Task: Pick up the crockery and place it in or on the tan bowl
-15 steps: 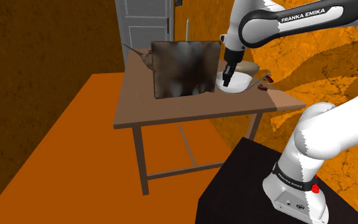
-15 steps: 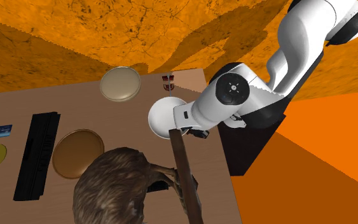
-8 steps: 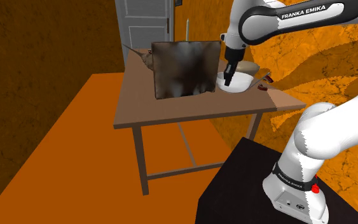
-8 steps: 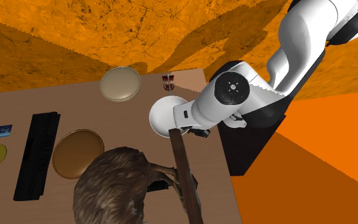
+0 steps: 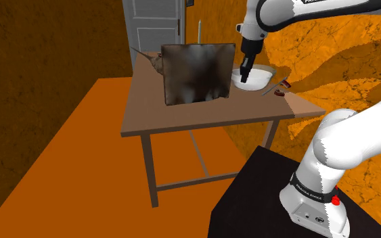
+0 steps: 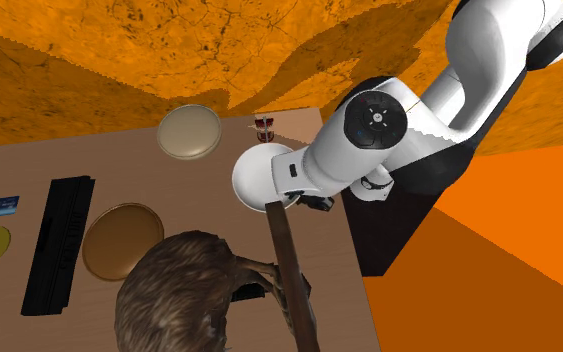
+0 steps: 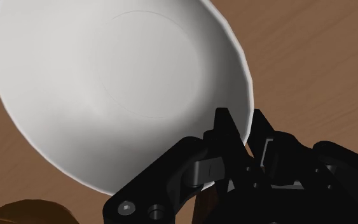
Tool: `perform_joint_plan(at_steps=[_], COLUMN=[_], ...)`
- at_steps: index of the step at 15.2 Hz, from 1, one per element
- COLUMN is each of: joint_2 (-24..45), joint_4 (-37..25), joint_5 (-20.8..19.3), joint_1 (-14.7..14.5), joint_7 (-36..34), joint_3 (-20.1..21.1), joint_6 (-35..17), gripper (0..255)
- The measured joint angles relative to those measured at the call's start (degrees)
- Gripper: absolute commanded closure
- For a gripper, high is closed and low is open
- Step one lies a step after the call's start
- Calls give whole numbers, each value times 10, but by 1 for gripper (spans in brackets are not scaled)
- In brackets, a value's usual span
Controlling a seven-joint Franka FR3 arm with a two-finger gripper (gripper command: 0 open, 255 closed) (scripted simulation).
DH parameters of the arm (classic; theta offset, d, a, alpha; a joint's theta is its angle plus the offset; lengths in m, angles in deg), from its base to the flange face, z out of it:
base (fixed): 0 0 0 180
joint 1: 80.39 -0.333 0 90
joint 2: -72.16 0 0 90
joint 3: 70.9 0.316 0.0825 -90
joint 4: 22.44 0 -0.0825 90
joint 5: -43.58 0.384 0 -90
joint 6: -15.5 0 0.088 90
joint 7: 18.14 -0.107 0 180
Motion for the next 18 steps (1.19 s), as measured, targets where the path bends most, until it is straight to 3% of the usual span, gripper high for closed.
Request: perform_joint_plan(at_steps=[18], joint_2=[32], joint_4=[-160], joint_5=[11], joint_1=[-2], joint_7=[20], joint_3=[10], joint_6=[127], gripper=[255])
